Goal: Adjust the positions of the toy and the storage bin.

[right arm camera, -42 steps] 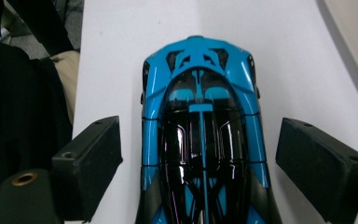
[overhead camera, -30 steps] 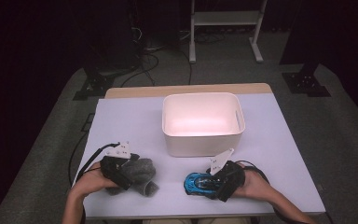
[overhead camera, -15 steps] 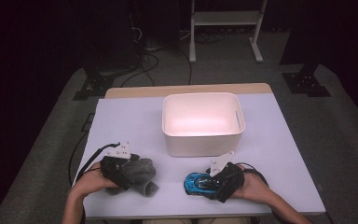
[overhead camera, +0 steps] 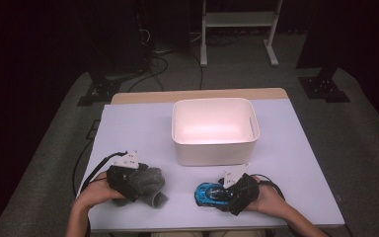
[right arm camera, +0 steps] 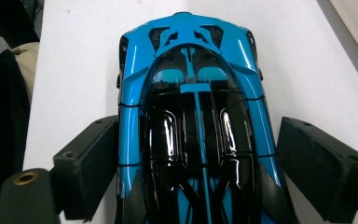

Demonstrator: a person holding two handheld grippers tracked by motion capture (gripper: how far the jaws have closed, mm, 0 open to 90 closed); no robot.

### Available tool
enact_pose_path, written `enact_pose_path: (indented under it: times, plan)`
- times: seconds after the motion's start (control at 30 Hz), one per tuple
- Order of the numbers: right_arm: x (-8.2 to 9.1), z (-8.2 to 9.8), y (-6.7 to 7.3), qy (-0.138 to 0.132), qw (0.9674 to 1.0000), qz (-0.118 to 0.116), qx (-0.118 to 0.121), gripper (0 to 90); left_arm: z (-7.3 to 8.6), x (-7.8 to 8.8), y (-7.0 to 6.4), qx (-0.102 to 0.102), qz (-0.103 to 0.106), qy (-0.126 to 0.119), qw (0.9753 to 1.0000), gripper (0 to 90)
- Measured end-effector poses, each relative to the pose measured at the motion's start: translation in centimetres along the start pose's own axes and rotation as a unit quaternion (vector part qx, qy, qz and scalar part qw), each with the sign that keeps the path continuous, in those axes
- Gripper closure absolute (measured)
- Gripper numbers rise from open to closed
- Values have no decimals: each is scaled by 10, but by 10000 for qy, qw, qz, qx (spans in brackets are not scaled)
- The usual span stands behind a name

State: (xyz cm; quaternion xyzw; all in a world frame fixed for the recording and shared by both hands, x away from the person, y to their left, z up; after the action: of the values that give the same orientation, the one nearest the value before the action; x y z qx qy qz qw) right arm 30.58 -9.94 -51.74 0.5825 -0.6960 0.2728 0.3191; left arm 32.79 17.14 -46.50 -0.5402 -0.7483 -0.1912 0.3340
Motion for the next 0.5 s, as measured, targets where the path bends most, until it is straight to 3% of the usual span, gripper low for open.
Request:
enact_pose_path:
  times: [0.2,0.27,0.5]
  plan:
    - [1,-1,0,74,10000,-2,-7,189,0,-1,0,-2,16,6,10000,63]
    - [3,-1,2,82,9999,-71,38,246,0,0,0,1,14,3,10000,63]
    - [3,-2,2,118,9999,-75,59,248,1,0,0,-9,22,9,10000,63]
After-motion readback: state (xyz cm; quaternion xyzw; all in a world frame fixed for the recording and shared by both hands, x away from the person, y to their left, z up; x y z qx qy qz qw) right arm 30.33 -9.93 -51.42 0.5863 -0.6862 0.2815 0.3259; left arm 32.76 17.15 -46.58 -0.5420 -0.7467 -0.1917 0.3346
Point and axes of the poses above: each handheld gripper's, and its own axes: x roughly backward along the jaws, z roughly out of its underside, y roughly to its left, the point moved 8 cm from there along -x, roughly forward along the jaws
